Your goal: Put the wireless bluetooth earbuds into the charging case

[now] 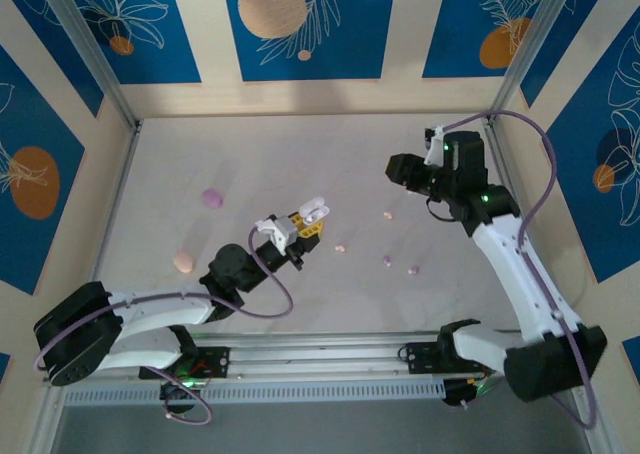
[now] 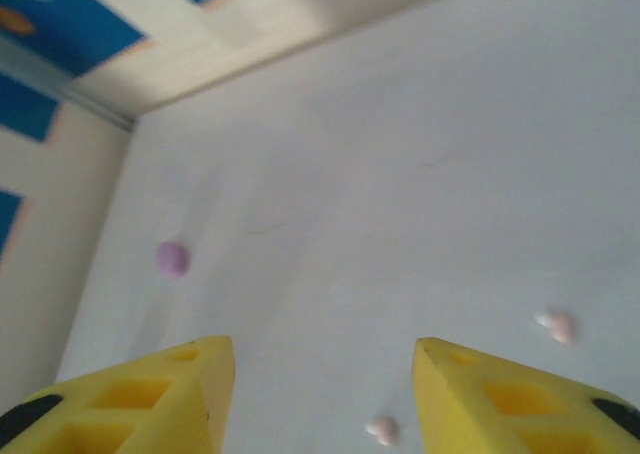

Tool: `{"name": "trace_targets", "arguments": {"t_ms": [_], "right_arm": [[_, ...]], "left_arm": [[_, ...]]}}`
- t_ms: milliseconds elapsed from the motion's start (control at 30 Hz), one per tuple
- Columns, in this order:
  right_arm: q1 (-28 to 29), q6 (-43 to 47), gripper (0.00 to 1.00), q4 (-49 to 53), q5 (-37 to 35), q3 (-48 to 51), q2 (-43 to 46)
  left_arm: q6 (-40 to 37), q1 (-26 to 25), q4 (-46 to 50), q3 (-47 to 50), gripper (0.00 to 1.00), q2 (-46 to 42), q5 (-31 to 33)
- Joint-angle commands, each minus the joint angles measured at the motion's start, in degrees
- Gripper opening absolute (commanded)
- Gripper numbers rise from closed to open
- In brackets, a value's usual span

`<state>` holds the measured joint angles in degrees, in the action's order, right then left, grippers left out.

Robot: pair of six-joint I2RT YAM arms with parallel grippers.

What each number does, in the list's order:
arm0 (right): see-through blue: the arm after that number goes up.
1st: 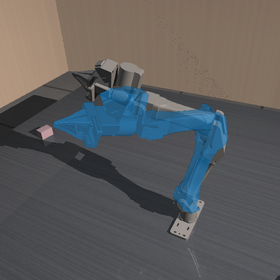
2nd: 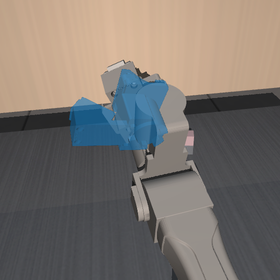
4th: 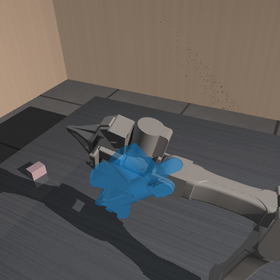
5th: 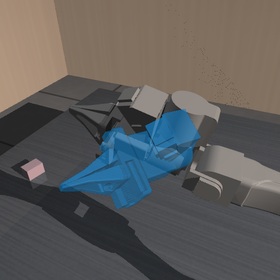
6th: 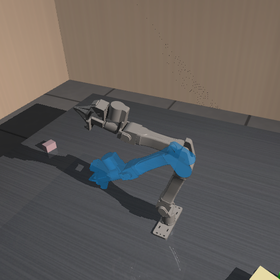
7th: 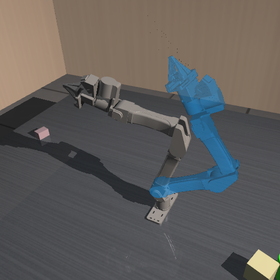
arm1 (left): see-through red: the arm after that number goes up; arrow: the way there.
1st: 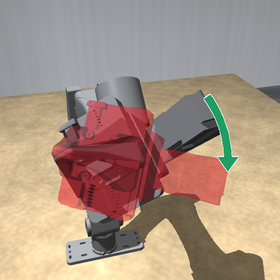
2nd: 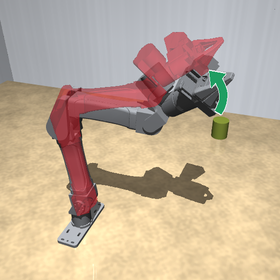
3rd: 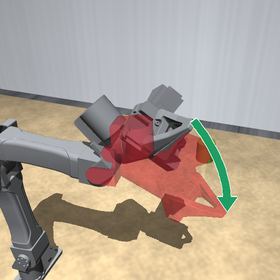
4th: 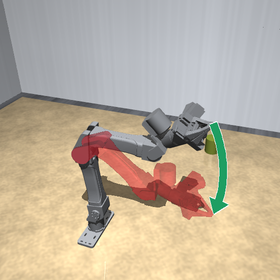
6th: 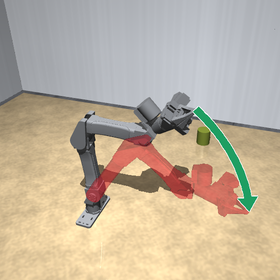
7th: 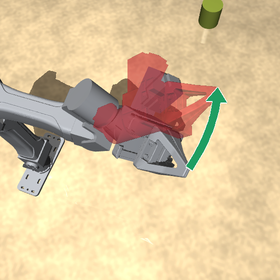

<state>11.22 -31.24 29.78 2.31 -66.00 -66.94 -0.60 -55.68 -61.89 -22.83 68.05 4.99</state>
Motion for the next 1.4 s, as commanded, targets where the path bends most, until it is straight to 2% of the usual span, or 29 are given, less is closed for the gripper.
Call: {"name": "trace_targets", "arguments": {"t_ms": [0,167,467,767,1100,1367], "right_arm": [[-4.8,-0.4,0.52,4.4,5.9,1.3,-5.8],[-9.7,2.8,0.52,7.5,4.2,-1.9,-17.7],[-11.6,6.8,0.51,8.5,-3.6,-11.7,-35.5],[-14.2,9.8,0.54,12.9,-3.5,-26.5,-50.7],[-14.7,10.9,0.56,17.4,0.4,-36.0,-60.4],[-14.0,11.0,0.54,19.2,0.1,-36.5,-62.1]], "left_arm": [[-0.9,-0.4,0.6,0.2,0.19,-1.1,-0.3],[-0.6,-0.1,-1.1,0.5,0.19,0.9,-0.7],[6.1,4.3,-4.0,0.9,0.19,4.4,-6.7],[9.8,7.9,-8.5,0.9,0.18,7.5,-10.5],[10.4,8.5,-9.0,0.4,0.19,8.4,-11.4],[10.6,8.5,-8.9,0.3,0.19,8.1,-11.3]]}}
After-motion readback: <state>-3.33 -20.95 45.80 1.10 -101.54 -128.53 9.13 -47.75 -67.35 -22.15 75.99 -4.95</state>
